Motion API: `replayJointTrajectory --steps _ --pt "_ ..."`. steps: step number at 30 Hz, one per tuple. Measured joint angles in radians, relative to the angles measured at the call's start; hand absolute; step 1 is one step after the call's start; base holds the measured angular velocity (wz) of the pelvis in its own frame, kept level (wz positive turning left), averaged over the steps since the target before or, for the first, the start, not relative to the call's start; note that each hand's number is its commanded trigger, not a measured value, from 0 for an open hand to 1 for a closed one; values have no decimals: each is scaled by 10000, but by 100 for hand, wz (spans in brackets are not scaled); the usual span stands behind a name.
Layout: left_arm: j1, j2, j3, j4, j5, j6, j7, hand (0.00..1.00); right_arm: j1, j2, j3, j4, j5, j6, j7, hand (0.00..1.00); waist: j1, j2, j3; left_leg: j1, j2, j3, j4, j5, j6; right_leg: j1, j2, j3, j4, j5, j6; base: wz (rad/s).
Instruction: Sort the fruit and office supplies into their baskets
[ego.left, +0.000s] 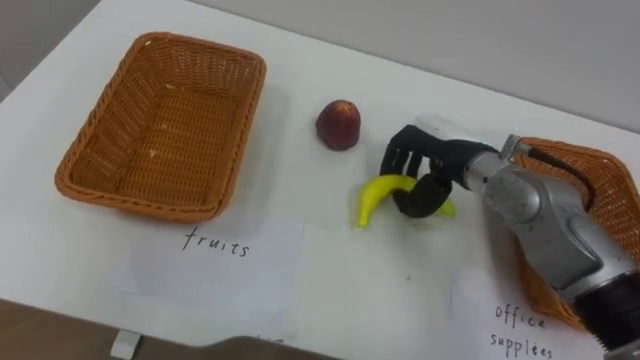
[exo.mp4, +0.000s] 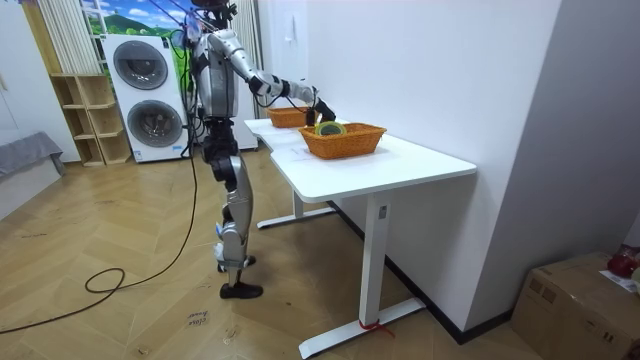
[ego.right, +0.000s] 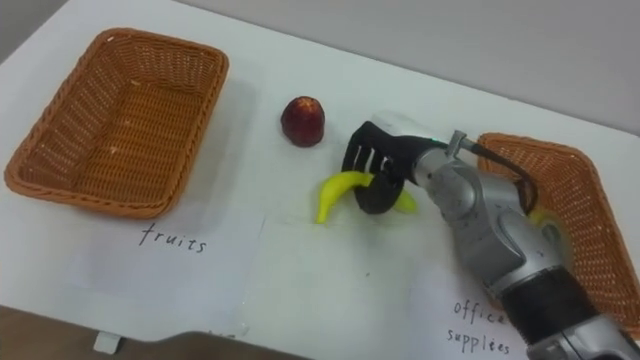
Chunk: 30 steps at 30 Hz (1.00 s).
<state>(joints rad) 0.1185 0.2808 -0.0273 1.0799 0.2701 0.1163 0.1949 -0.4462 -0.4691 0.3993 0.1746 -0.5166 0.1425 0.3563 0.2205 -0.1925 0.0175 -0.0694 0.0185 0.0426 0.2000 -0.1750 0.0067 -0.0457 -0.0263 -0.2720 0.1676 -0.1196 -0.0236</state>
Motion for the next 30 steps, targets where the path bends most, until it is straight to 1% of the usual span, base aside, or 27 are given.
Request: replayJointTrajectory --steps 3,5,6,7,8,10,11,13,16,23,28,29,30 --pt "70 -60 255 -51 30 -17 35 0 0 -8 -184 -415 19 5 33 100 -46 51 -16 126 2 -13 -42 0 0 96 2 0 -4 -1 1 0" --pt "100 -169 586 5 25 -18 303 0 4 -9 -477 -954 58 35 29 100 -43 68 -38 219 -2 17 -120 6 -1 136 0 7 0 -1 2 -5" --pt "112 -189 661 12 25 -13 362 0 4 -9 -524 -1072 65 36 29 100 -44 72 -35 269 0 23 -134 7 -2 178 3 9 -2 -1 2 -7" --pt "152 -193 717 11 30 -13 435 0 4 -9 -607 -1253 100 31 30 100 -48 78 -56 344 7 25 -150 7 -2 244 11 10 -3 -2 3 0" --pt "173 -233 837 11 31 -28 513 0 3 -12 -728 -1406 92 35 30 100 -20 75 -59 437 7 34 -194 9 -4 304 13 17 2 -2 3 0" --pt "226 -267 853 7 36 -54 645 0 3 -17 -817 -1614 93 34 29 100 -6 81 -76 479 8 52 -200 8 -4 345 13 30 1 -2 4 0" --pt "261 -267 846 4 36 -76 684 0 3 -16 -828 -1742 89 35 33 100 -5 45 -102 488 7 65 -200 8 -4 349 12 87 4 -2 3 0" --pt "296 -297 850 5 43 -79 764 0 3 -14 -829 -1988 85 40 46 100 4 35 -109 513 7 98 -197 9 -3 354 15 186 12 -2 4 -5" --pt "362 -330 853 5 54 -69 811 0 3 -11 -830 -2456 74 57 79 100 6 54 -97 666 6 114 -222 8 -2 480 14 218 12 -3 4 -2" --pt "693 -348 922 -43 61 87 853 0 -3 -6 -863 -2886 2 528 488 100 85 76 -85 833 8 113 -297 6 -1 674 19 235 11 -9 14 0" --pt "906 -406 912 -236 60 164 853 0 -4 8 -863 -3011 35 572 542 100 157 199 -69 830 9 113 -289 6 -2 666 21 203 10 -9 14 0" --pt "937 -406 880 -259 60 164 853 0 -4 13 -862 -3009 39 576 542 100 249 236 -46 823 8 107 -292 7 -3 665 24 200 8 -9 14 0" --pt "936 -405 842 -266 61 165 853 0 -4 22 -858 -3009 53 581 541 100 298 253 -39 823 8 107 -298 7 -3 663 27 216 9 -9 14 0"
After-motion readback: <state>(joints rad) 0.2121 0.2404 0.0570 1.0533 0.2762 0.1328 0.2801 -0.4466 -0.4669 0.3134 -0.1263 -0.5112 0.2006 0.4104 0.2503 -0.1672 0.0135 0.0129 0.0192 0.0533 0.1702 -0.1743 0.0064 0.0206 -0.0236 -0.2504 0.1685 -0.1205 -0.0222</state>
